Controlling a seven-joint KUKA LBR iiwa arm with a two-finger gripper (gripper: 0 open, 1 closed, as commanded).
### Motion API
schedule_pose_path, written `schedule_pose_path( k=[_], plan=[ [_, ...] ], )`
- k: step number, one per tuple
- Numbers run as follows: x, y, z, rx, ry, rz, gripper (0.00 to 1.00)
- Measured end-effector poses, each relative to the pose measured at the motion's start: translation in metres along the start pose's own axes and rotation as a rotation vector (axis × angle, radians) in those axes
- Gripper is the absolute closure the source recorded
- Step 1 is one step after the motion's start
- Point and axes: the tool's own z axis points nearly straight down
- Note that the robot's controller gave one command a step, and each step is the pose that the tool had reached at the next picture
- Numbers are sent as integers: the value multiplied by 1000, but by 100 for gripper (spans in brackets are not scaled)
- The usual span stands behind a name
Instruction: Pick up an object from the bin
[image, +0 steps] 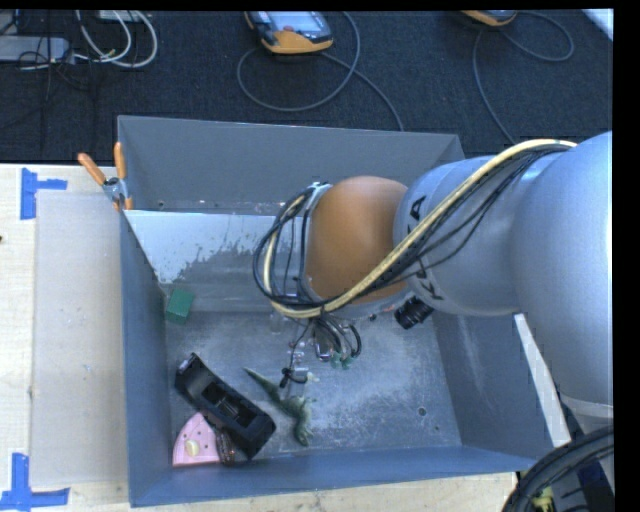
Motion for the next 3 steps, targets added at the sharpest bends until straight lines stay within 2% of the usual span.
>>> schedule_pose_path(
  k=[1,2,3],
  plan=[
    [30,-31,19,-1,-3,-37,0],
    [58,-29,36,1,5,-215,0],
    [10,8,49,0,-5,-509,100]
  ],
)
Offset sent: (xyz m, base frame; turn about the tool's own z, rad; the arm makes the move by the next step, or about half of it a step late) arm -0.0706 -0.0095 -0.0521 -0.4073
